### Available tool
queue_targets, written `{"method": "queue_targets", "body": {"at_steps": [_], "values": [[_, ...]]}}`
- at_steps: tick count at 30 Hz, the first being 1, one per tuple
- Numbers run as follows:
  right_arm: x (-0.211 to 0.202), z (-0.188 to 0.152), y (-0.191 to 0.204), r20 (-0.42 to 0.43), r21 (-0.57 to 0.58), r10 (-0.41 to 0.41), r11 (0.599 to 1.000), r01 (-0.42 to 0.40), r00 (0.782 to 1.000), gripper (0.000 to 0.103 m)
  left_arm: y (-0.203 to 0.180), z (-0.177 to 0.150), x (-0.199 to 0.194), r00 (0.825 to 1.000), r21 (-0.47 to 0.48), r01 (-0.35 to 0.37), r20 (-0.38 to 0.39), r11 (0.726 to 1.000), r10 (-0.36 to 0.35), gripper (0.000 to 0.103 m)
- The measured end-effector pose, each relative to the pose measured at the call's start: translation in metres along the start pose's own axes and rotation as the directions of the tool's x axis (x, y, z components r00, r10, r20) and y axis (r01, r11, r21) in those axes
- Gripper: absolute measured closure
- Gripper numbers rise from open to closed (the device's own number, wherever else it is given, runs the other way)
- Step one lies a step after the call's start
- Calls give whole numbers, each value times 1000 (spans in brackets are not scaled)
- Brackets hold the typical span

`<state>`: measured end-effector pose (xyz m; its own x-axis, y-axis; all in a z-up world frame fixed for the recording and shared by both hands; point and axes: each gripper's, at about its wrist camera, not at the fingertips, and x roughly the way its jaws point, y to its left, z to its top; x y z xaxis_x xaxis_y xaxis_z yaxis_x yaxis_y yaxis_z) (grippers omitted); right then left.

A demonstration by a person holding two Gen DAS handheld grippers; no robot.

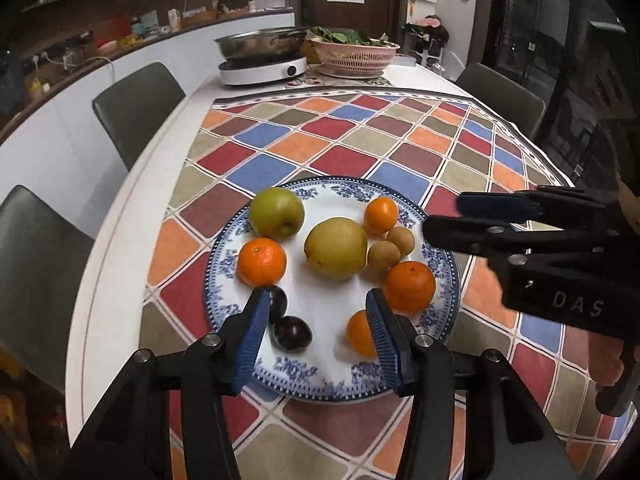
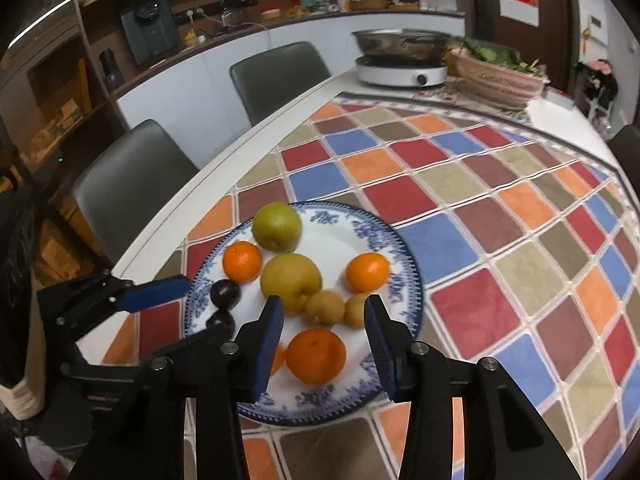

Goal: Organize fruits

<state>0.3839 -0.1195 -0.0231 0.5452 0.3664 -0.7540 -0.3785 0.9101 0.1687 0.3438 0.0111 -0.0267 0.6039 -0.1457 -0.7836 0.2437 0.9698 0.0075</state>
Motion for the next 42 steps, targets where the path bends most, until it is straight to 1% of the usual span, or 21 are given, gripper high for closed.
{"method": "queue_targets", "body": {"at_steps": [2,5,8,10,12,13,14,15,18,21,22,24,28,30,32,34,36,42], "values": [[-12,-5,0,18,1,-43,999,43,999,59,-1,-3,-9,1000,-14,-16,8,1000,16,53],[-31,-13,-1,49,4,-90,996,90,995,51,-4,-7,-25,999,-38,-36,24,999,37,53],[-51,-24,1,70,4,-114,993,114,991,51,-10,-12,-43,997,-52,-46,53,998,49,52],[-62,-31,3,79,4,-120,993,120,990,51,-16,-17,-57,996,-57,-50,77,997,54,49],[-77,-42,5,94,10,-124,992,124,988,51,-21,-22,-69,993,-57,-59,102,997,65,44],[-81,-46,6,99,14,-129,992,128,987,49,-23,-24,-74,991,-58,-65,113,996,72,44],[-90,-52,6,107,26,-139,990,137,984,43,-26,-26,-81,988,-57,-75,128,996,82,42],[-94,-56,7,113,33,-144,989,141,983,42,-29,-29,-87,987,-57,-81,137,995,89,40],[-113,-72,9,136,48,-167,986,162,977,42,-36,-38,-105,981,-67,-90,166,994,100,33],[-130,-87,12,151,57,-180,983,173,972,41,-47,-50,-119,978,-61,-88,186,994,98,29],[-137,-93,14,155,57,-180,983,173,971,40,-50,-54,-123,977,-59,-86,191,994,96,28],[-147,-102,16,168,60,-185,982,177,968,34,-55,-61,-130,975,-65,-89,198,994,100,21],[-168,-119,21,199,75,-220,975,209,955,33,-66,-79,-147,965,-63,-117,228,991,128,15],[-178,-129,23,215,83,-244,969,232,946,28,-69,-86,-154,960,-61,-128,242,990,139,11],[-186,-140,25,229,88,-267,963,253,936,27,-73,-93,-161,955,-55,-146,253,988,155,9],[-192,-148,27,235,94,-278,960,263,931,27,-77,-100,-165,953,-51,-152,258,987,160,9],[-198,-157,27,236,108,-280,959,261,931,27,-79,-106,-171,952,-57,-151,260,987,160,4],[-208,-176,32,239,122,-292,955,270,926,27,-79,-120,-184,949,-85,-161,262,983,178,0]]}}
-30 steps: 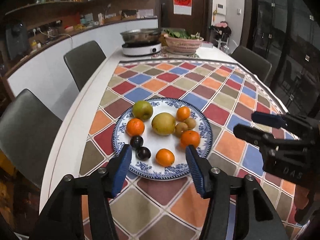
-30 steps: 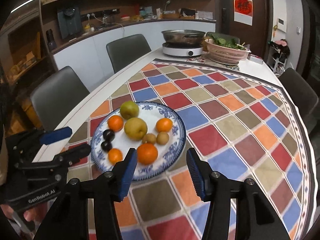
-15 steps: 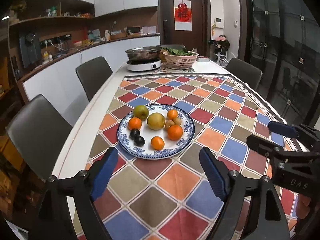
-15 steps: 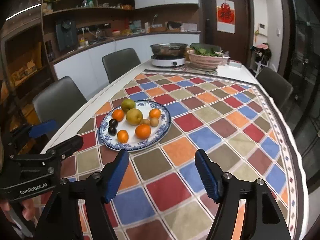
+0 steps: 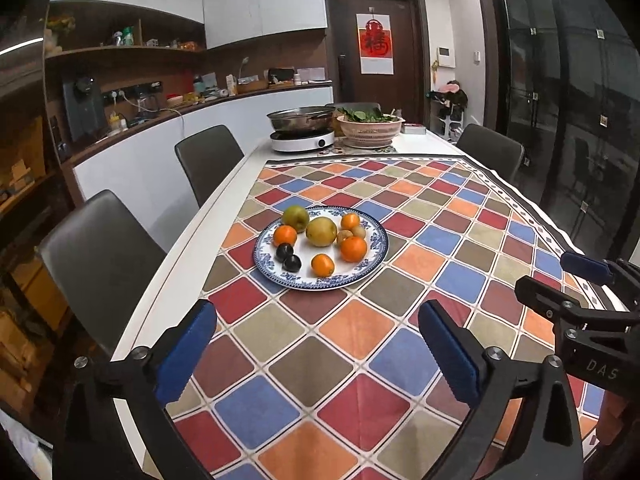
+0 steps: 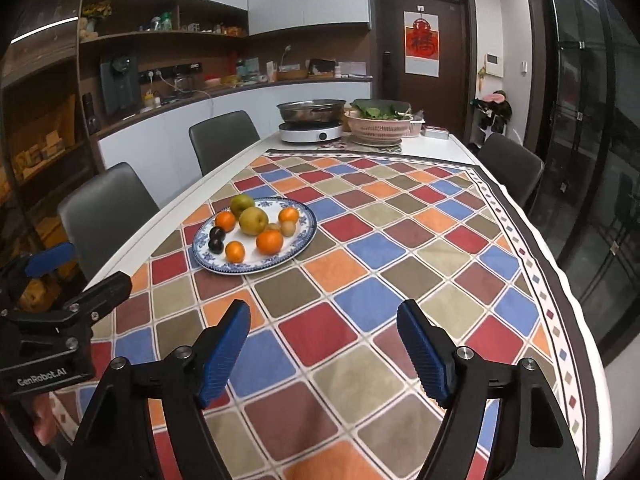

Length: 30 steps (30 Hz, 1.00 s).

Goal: Organize fruits

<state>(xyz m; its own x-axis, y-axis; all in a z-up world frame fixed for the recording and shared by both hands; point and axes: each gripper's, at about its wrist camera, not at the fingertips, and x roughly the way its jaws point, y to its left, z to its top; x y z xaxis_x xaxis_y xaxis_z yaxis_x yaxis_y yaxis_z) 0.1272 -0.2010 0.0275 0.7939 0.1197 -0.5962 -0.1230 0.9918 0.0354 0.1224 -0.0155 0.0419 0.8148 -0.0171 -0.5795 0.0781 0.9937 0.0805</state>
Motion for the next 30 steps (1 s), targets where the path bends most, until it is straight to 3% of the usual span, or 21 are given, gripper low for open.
{"method": "queue_targets", "body": {"at_steps": [30], "values": [[-30,-11,11,37,-29,0,1000,1,999,27,1,-11,-32,1000,1,23,19,1000,-23,0]]}}
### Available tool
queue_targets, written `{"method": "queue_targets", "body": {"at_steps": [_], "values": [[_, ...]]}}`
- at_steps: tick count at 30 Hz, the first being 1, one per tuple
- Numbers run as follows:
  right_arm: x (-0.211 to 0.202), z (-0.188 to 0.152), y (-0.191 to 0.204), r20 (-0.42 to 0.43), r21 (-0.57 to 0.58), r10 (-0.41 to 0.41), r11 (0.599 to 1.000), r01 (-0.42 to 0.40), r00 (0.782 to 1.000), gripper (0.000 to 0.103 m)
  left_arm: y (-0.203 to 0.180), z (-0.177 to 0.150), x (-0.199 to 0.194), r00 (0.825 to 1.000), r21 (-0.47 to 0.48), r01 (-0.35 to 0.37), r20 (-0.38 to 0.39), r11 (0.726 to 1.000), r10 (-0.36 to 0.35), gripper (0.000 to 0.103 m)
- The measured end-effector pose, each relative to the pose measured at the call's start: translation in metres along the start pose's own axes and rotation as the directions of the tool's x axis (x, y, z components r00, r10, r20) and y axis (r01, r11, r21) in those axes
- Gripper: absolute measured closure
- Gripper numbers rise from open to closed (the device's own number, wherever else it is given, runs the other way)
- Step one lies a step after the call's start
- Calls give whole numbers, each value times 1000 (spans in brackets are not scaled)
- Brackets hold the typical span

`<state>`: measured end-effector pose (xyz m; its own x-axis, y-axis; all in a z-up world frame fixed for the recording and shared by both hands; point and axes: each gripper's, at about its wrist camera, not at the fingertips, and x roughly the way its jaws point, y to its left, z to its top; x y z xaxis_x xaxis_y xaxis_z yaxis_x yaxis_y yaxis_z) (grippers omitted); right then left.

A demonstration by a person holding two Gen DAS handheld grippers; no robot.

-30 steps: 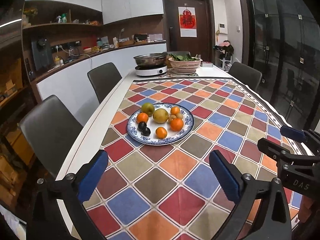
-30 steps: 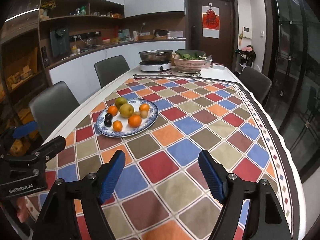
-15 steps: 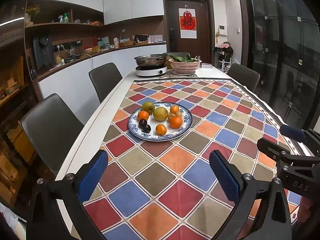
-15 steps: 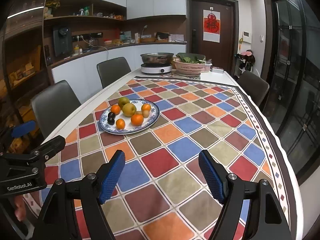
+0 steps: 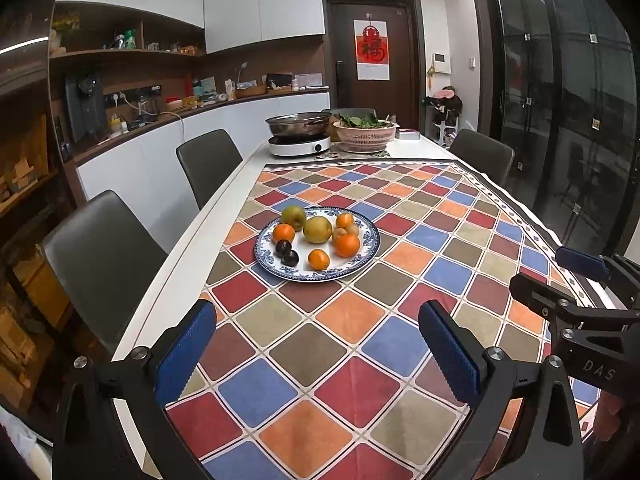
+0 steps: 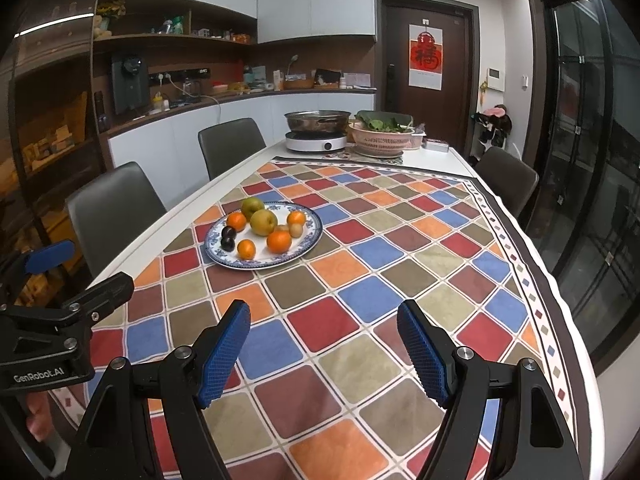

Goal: Organize fruits

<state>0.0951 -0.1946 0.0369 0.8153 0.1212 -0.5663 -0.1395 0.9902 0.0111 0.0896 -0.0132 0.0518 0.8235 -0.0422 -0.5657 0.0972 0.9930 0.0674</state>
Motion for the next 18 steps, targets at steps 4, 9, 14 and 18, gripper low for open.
{"method": "queue_targets", "body": {"at_steps": [4,9,14,18], "values": [[-3,0,1,3,-2,2,1000,-2,1000,27,-1,0,-4,1000,2,14,5,1000,-14,0],[-5,0,2,2,-4,12,1000,-12,1000,27,-2,0,-6,1000,11,4,14,1000,-4,0],[-4,0,1,3,-1,9,1000,-9,1000,27,-3,0,-6,1000,10,0,12,1000,0,0],[-3,-1,-1,1,0,9,1000,-9,1000,27,-3,-1,-4,1000,9,-1,8,1000,1,0]]}}
